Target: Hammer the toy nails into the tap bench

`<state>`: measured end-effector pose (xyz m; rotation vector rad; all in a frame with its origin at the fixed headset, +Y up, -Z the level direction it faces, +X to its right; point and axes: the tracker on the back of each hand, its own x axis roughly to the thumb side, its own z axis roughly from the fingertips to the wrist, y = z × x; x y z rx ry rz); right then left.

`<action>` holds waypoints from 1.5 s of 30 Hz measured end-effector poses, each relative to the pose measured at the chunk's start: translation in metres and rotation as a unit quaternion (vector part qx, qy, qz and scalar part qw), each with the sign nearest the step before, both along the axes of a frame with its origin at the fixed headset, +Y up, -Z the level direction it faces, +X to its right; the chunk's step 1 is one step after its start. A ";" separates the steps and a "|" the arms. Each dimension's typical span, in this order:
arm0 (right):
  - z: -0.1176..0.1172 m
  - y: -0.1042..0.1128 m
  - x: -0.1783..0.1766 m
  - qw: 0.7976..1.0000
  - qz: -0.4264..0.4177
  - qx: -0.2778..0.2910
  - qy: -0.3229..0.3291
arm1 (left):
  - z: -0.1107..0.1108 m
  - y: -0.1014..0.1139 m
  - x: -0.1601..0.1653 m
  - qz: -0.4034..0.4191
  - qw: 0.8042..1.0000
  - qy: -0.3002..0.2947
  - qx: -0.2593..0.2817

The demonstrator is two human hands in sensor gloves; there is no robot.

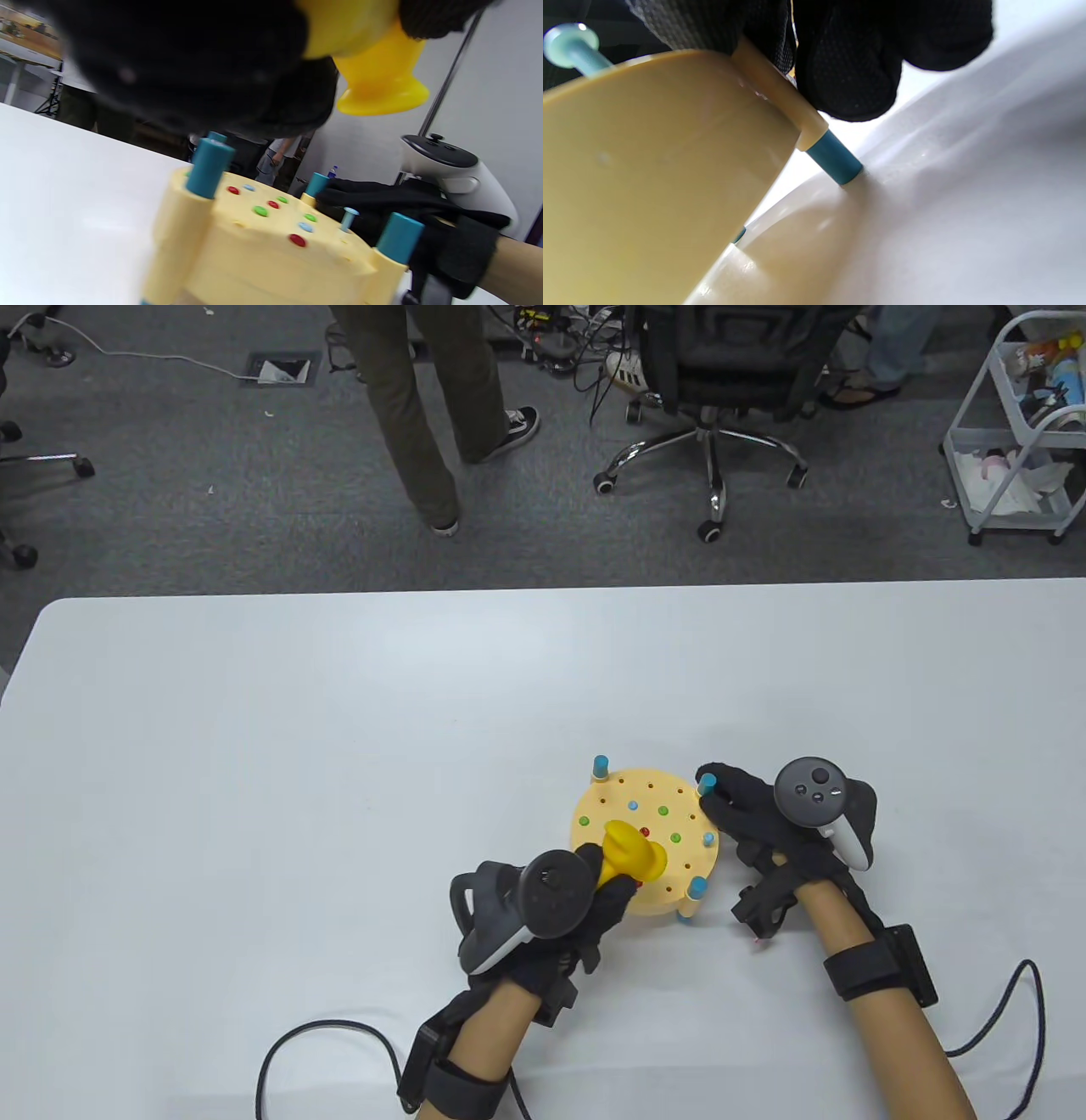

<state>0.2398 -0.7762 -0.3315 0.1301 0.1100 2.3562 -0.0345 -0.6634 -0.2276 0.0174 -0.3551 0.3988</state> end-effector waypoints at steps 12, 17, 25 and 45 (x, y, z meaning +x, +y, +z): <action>-0.002 0.000 -0.001 1.000 0.001 -0.008 0.006 | -0.044 0.005 0.102 -0.236 0.972 0.009 -0.019; -0.001 0.000 -0.001 1.000 0.003 -0.007 0.005 | -0.046 -0.007 0.111 -0.303 0.952 0.007 -0.032; -0.001 -0.001 -0.001 1.000 0.007 -0.005 0.003 | -0.048 -0.010 0.112 -0.362 0.932 0.008 -0.017; 0.002 -0.002 -0.003 1.000 0.010 -0.007 -0.005 | -0.045 0.018 0.099 -0.237 0.969 -0.007 0.063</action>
